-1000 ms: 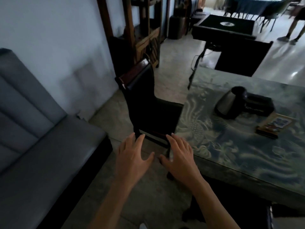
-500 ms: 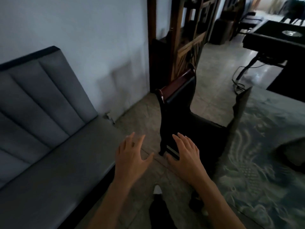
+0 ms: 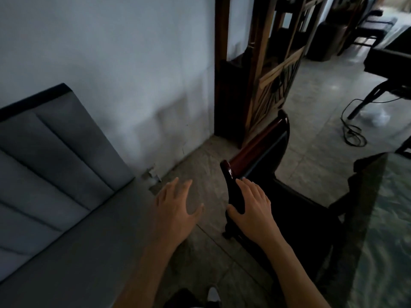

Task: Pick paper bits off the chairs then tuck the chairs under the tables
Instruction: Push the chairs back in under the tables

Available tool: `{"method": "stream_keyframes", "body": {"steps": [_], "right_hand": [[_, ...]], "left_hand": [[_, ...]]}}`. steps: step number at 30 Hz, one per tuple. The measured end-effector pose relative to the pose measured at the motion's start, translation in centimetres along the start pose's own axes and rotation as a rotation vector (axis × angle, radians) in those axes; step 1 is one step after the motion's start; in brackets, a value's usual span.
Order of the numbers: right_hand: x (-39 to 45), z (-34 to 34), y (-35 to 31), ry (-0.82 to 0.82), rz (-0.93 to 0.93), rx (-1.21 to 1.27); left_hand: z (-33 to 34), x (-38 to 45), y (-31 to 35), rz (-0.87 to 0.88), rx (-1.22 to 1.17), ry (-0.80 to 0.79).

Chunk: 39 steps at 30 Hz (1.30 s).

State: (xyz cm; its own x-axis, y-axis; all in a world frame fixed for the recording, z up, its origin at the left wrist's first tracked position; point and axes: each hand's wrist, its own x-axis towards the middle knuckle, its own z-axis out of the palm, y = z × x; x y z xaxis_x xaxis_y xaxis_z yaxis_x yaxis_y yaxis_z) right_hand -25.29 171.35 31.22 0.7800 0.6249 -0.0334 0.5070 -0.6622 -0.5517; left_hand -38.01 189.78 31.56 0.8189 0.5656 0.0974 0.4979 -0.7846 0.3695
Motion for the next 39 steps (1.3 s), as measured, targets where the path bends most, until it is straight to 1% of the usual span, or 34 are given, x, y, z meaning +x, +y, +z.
{"method": "stream_keyframes", "body": {"steps": [11, 16, 22, 27, 33, 39], "right_hand": [[12.3, 0.1, 1.6, 0.056, 0.07, -0.006], [18.9, 0.0, 2.8, 0.097, 0.174, -0.01], [25.2, -0.6, 4.0, 0.206, 0.338, 0.037], [26.4, -1.5, 6.0, 0.284, 0.474, 0.046], [25.2, -2.7, 8.6, 0.372, 0.609, 0.063], [25.3, -2.7, 9.7, 0.455, 0.735, 0.084]], "left_hand": [[2.5, 14.7, 0.5, 0.096, 0.029, -0.004], [4.7, 23.8, 1.6, 0.223, -0.014, -0.052], [7.1, 34.0, 4.0, 0.411, -0.062, -0.166], [9.4, 38.3, 7.6, 0.551, -0.072, -0.235], [11.6, 40.1, 11.8, 0.699, -0.096, -0.295], [13.1, 42.5, 15.0, 0.843, -0.099, -0.373]]}}
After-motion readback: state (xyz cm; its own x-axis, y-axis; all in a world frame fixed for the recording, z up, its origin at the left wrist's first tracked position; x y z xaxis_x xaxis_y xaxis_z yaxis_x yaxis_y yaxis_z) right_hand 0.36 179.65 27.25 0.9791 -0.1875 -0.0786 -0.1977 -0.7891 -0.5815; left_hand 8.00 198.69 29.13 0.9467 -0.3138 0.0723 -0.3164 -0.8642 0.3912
